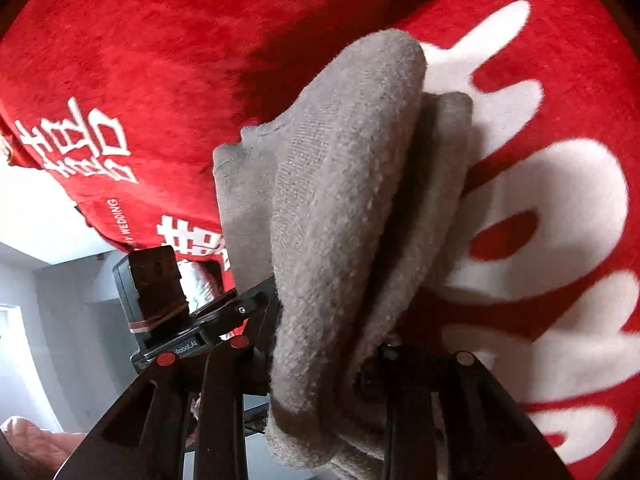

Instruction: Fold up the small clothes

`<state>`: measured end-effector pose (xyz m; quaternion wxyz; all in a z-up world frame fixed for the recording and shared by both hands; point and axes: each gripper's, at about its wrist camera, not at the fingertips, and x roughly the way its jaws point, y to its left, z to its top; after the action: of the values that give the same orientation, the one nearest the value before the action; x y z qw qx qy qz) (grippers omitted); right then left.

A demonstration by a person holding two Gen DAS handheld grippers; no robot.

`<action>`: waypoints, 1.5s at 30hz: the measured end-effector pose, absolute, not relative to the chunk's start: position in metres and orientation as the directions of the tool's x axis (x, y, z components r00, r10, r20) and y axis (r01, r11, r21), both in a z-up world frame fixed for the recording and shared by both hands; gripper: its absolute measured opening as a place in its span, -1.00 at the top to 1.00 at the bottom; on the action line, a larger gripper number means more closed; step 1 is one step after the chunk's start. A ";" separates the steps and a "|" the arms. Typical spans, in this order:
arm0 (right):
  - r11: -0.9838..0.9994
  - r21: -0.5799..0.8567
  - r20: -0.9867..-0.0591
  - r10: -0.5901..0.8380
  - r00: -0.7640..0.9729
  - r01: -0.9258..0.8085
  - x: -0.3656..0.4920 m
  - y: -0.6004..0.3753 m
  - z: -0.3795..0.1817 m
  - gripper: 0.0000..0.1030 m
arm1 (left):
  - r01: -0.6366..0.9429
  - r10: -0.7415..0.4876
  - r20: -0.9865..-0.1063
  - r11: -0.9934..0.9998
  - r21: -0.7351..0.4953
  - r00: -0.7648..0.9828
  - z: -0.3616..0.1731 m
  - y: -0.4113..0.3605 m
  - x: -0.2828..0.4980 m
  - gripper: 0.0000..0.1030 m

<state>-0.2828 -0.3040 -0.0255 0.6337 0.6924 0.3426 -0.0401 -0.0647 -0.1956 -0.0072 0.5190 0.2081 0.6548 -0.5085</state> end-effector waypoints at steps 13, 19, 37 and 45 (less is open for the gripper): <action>-0.029 0.876 -0.403 0.506 0.762 0.482 -0.239 -0.220 -0.003 0.39 | 0.796 -0.262 -0.897 0.418 -0.438 -0.356 0.043 -0.095 -0.018 0.04; 0.028 0.808 -0.498 0.565 0.658 0.588 -0.200 -0.184 -0.030 0.32 | 0.784 -0.184 -0.932 0.503 -0.363 -0.314 0.017 -0.039 0.010 0.03; 0.510 0.377 -0.926 0.228 0.301 0.773 -0.206 -0.190 -0.008 0.45 | 0.788 -0.155 -0.980 0.584 -0.195 -0.128 0.004 -0.002 0.022 -0.35; 0.407 0.335 -0.941 0.181 0.285 0.850 -0.240 -0.194 0.007 0.43 | 0.770 -0.129 -0.986 0.616 -0.165 -0.108 0.011 0.010 0.019 -0.36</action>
<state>-0.2401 -0.1944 0.0074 0.6431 0.4784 0.5384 -0.2602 0.0192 0.0096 0.0108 0.6206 0.2466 0.6502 -0.3623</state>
